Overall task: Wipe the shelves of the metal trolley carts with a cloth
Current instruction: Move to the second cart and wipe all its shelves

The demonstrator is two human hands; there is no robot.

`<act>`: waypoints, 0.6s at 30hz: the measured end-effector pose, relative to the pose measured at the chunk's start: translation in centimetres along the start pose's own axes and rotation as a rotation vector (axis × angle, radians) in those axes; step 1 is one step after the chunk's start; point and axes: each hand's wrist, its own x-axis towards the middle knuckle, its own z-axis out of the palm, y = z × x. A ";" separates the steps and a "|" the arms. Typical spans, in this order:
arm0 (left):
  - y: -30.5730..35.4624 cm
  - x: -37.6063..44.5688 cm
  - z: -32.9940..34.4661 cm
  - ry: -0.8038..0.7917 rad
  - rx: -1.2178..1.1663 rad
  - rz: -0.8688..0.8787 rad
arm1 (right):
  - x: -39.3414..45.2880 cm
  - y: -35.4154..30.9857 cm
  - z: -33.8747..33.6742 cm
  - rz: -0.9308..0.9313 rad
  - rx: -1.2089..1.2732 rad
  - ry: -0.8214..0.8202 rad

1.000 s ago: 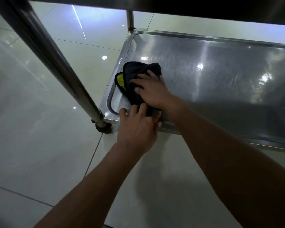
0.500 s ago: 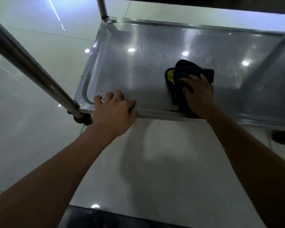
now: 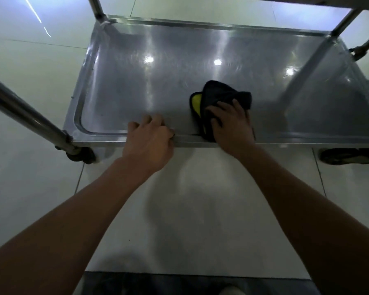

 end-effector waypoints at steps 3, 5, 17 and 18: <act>-0.2 -0.1 0.1 0.032 0.003 0.002 | -1.6 -4.0 0.8 -0.068 -0.004 -0.005; -0.5 -0.4 0.1 0.071 -0.005 -0.004 | -2.3 -5.2 1.1 -0.099 0.014 -0.013; -0.6 -0.1 0.7 0.152 -0.085 0.008 | -3.1 4.0 -1.6 0.098 0.029 0.047; -0.6 -0.1 0.9 0.158 -0.087 0.005 | -3.0 3.8 -1.5 0.101 0.024 0.040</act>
